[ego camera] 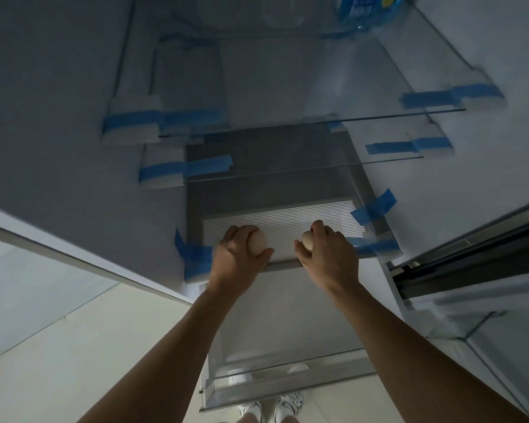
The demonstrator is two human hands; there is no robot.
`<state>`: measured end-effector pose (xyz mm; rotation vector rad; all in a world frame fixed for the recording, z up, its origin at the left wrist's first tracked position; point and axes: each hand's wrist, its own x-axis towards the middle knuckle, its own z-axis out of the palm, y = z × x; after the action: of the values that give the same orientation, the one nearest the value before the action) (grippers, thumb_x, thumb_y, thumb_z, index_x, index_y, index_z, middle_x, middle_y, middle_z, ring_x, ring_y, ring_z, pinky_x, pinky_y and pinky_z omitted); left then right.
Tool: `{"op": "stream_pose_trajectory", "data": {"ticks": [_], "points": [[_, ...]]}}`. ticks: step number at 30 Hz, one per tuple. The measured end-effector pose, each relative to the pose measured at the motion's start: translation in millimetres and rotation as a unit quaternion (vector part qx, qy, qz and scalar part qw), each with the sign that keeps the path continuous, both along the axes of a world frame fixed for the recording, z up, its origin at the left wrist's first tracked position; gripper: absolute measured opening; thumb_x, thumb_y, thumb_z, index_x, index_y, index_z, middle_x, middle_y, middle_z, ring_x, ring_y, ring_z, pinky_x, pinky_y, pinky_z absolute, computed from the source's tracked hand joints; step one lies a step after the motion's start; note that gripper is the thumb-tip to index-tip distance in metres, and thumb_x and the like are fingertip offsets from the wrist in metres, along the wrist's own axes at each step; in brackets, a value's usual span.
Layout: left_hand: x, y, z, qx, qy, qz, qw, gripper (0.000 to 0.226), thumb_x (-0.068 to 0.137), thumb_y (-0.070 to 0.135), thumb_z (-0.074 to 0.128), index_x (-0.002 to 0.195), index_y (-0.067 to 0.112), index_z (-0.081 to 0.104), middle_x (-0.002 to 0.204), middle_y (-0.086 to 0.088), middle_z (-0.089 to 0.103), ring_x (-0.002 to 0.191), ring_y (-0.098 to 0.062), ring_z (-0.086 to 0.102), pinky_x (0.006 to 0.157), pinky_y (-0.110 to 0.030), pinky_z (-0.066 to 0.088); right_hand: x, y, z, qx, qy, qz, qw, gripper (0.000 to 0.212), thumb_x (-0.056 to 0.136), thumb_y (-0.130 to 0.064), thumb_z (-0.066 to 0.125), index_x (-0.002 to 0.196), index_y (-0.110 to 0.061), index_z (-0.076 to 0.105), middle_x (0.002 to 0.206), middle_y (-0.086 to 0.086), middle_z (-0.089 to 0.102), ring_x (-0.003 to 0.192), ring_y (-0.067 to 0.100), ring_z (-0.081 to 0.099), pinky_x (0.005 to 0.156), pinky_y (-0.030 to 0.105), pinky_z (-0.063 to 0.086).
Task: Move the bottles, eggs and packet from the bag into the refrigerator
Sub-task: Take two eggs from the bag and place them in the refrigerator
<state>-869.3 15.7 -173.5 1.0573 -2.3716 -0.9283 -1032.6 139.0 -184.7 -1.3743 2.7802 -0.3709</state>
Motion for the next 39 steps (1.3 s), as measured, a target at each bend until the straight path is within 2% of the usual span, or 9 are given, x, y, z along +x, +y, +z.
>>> {"op": "stream_pose_trajectory", "data": {"ticks": [6, 8, 13, 18, 20, 22, 25, 33, 39], "points": [[22.2, 44.6, 29.2, -0.014, 0.063, -0.016, 0.998, 0.040, 0.072, 0.024, 0.086, 0.104, 0.011, 0.066, 0.097, 0.002, 0.063, 0.075, -0.003, 0.053, 0.067, -0.004, 0.041, 25.4, 27.5, 28.9, -0.129, -0.148, 0.000, 0.980, 0.041, 0.091, -0.058, 0.055, 0.101, -0.018, 0.056, 0.083, -0.006, 0.065, 0.069, 0.009, 0.061, 0.066, 0.024, 0.056], [35.3, 65.7, 32.2, 0.002, 0.076, -0.027, 0.997, 0.040, 0.071, 0.025, 0.086, 0.103, 0.011, 0.066, 0.097, 0.005, 0.062, 0.078, 0.007, 0.053, 0.068, -0.001, 0.041, 38.4, 45.7, 34.3, -0.156, -0.213, 0.015, 0.964, 0.037, 0.090, -0.056, 0.055, 0.095, -0.020, 0.056, 0.075, -0.009, 0.061, 0.062, 0.004, 0.058, 0.060, 0.022, 0.054], [64.3, 106.2, 0.2, 0.085, 0.026, -0.019, 0.996, 0.040, 0.071, 0.031, 0.087, 0.102, 0.016, 0.067, 0.093, 0.006, 0.063, 0.076, 0.004, 0.058, 0.063, -0.004, 0.044, 61.2, 84.7, 11.5, -0.096, -0.287, -0.005, 0.953, 0.043, 0.084, -0.067, 0.055, 0.091, -0.024, 0.054, 0.074, -0.011, 0.059, 0.064, 0.003, 0.058, 0.059, 0.021, 0.047], [66.9, 111.7, -38.2, 0.160, -0.047, 0.037, 0.985, 0.040, 0.069, 0.025, 0.089, 0.102, 0.013, 0.069, 0.094, 0.002, 0.062, 0.073, -0.009, 0.058, 0.060, -0.005, 0.043, 62.8, 98.9, -18.5, 0.032, -0.252, -0.002, 0.967, 0.035, 0.085, -0.054, 0.065, 0.100, -0.025, 0.052, 0.086, -0.009, 0.059, 0.071, 0.010, 0.058, 0.060, 0.022, 0.042], [62.0, 109.2, -50.9, 0.210, -0.070, 0.071, 0.973, 0.044, 0.070, 0.026, 0.088, 0.108, 0.016, 0.068, 0.100, 0.000, 0.059, 0.084, -0.016, 0.059, 0.066, -0.010, 0.045, 61.8, 97.5, -27.0, 0.060, -0.255, 0.012, 0.965, 0.033, 0.086, -0.050, 0.064, 0.102, -0.024, 0.051, 0.090, -0.008, 0.059, 0.073, 0.012, 0.057, 0.060, 0.024, 0.039], [54.1, 106.0, -61.6, 0.285, -0.073, 0.109, 0.950, 0.048, 0.069, 0.028, 0.089, 0.111, 0.022, 0.066, 0.105, -0.002, 0.061, 0.090, -0.019, 0.062, 0.073, -0.024, 0.055, 58.9, 92.1, -35.2, 0.085, -0.265, 0.030, 0.960, 0.034, 0.088, -0.050, 0.063, 0.104, -0.024, 0.049, 0.096, -0.006, 0.060, 0.078, 0.015, 0.058, 0.064, 0.027, 0.041], [42.3, 101.0, -76.3, 0.371, -0.056, 0.146, 0.916, 0.050, 0.067, 0.027, 0.091, 0.109, 0.024, 0.064, 0.103, 0.001, 0.067, 0.088, -0.013, 0.064, 0.068, -0.019, 0.053, 52.5, 78.8, -50.8, 0.113, -0.293, 0.059, 0.948, 0.037, 0.090, -0.049, 0.063, 0.111, -0.021, 0.049, 0.106, -0.001, 0.060, 0.086, 0.019, 0.060, 0.072, 0.032, 0.048], [37.0, 93.6, -108.5, 0.396, -0.106, 0.222, 0.885, 0.042, 0.067, 0.025, 0.091, 0.097, 0.024, 0.061, 0.092, 0.005, 0.064, 0.086, -0.016, 0.060, 0.079, -0.030, 0.052, 48.0, 61.5, -102.6, 0.129, -0.371, 0.005, 0.920, 0.042, 0.086, -0.036, 0.074, 0.118, -0.017, 0.056, 0.105, 0.002, 0.048, 0.088, 0.017, 0.051, 0.079, 0.026, 0.042], [37.9, 84.4, -118.7, 0.364, -0.161, 0.195, 0.896, 0.043, 0.068, 0.031, 0.089, 0.100, 0.021, 0.062, 0.094, 0.002, 0.064, 0.079, -0.010, 0.056, 0.067, -0.025, 0.043, 42.5, 55.2, -117.4, 0.152, -0.405, -0.001, 0.902, 0.047, 0.078, -0.036, 0.082, 0.112, -0.019, 0.055, 0.102, -0.006, 0.058, 0.095, 0.015, 0.060, 0.079, 0.029, 0.053]]}}
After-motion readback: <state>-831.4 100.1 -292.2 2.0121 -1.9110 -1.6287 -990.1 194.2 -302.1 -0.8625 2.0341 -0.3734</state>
